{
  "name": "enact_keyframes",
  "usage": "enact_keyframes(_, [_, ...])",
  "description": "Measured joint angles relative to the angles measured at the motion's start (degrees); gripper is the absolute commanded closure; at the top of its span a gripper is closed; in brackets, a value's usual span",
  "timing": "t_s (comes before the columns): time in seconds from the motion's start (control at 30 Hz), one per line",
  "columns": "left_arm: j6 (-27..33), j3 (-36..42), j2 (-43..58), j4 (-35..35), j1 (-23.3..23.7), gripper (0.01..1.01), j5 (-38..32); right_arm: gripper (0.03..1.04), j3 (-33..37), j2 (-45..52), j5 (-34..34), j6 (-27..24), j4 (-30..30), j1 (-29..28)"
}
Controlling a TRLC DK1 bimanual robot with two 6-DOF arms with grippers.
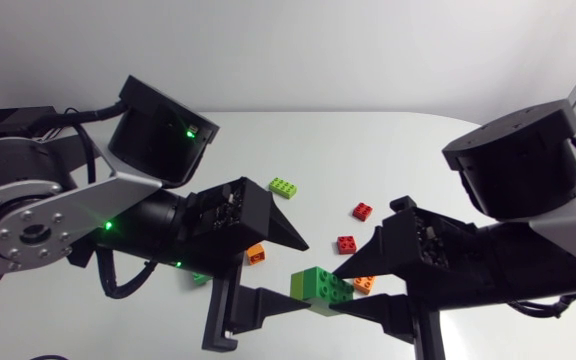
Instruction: Separate the duplo bricks
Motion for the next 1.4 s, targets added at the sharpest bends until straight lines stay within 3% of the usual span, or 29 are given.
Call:
enact_keyframes(0.27, [0.02,0.00,-0.02,0.00,-0.02,0.179,0.00,0.75,0.63,-1.55,0.00,0.02,-0.81,0.00])
enact_keyframes(0.47, [0.02,0.00,-0.02,0.02,-0.02,0.241,0.46,0.75,1.05,-1.60,0.00,0.02,-0.81,0.00])
enact_keyframes(0.57, [0.04,-0.02,-0.02,0.04,-0.02,0.449,1.07,0.75,1.05,-1.66,0.00,0.04,-0.79,0.00])
enact_keyframes(0.7, [0.24,-0.02,-0.02,0.04,-0.02,0.652,1.57,0.75,1.05,-1.68,0.00,0.28,-0.76,0.02])
enact_keyframes(1.07, [1.09,-0.13,-0.04,0.02,-0.11,0.697,2.99,0.75,1.11,-2.30,0.17,0.90,-0.74,0.02])
enact_keyframes(1.4, [1.11,-0.94,-1.33,0.07,-1.29,0.697,3.41,0.75,2.89,-2.19,-2.93,0.85,-4.28,-0.74])
